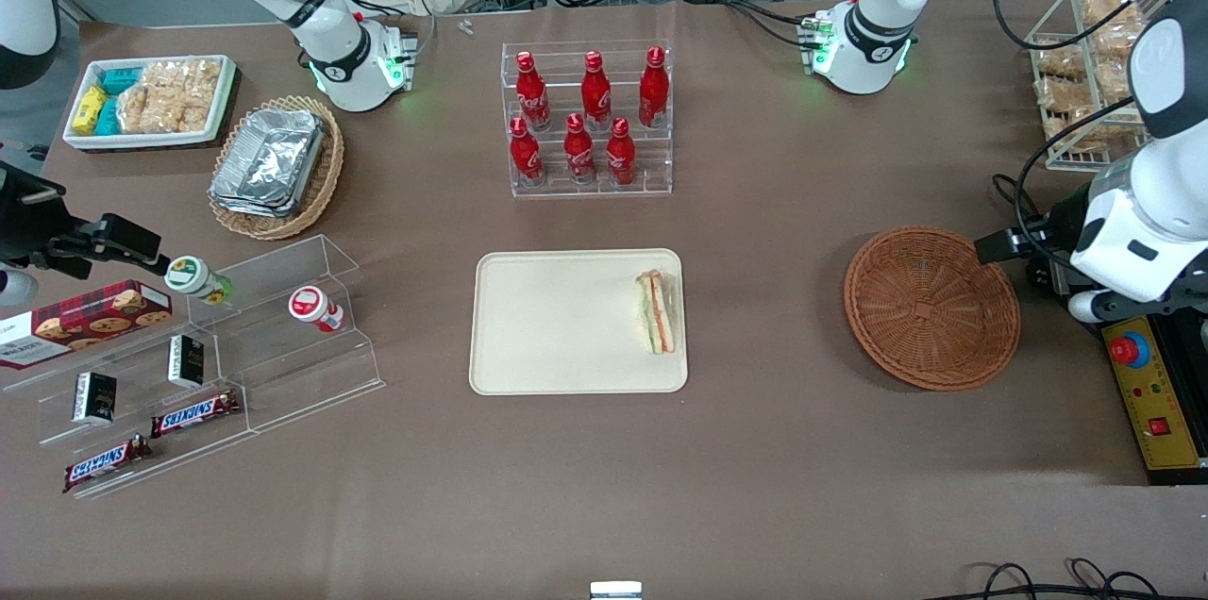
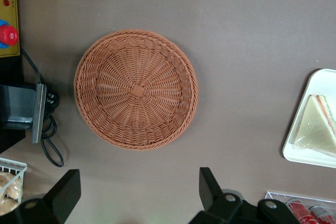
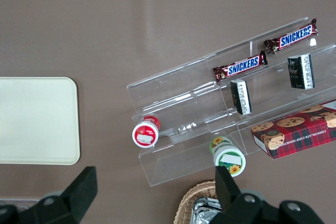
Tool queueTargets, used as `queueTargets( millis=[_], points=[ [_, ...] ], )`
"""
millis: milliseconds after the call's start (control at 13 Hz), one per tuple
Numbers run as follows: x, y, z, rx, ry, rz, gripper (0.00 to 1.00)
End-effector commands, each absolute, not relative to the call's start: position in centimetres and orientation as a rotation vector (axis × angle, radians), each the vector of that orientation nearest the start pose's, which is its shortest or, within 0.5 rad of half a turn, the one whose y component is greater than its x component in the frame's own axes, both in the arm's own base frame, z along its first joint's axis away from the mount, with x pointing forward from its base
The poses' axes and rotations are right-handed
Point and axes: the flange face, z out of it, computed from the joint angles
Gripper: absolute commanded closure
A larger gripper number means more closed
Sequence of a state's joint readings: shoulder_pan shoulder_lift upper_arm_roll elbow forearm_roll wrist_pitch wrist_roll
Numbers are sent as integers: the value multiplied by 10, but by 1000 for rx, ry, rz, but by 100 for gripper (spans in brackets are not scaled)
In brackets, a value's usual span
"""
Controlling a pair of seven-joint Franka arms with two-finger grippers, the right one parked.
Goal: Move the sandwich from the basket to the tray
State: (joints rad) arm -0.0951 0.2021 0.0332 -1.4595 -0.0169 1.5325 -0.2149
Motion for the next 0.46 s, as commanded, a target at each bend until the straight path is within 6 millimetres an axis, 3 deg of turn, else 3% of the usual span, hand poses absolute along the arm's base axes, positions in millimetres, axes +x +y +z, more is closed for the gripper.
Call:
queueTargets(
  millis=[0, 154, 385],
  points=[
    [602, -31, 569, -3120, -80, 186, 0],
    [603, -29, 569, -3119, 29, 179, 0],
    [607, -30, 577, -3120, 31, 147, 0]
  ],
)
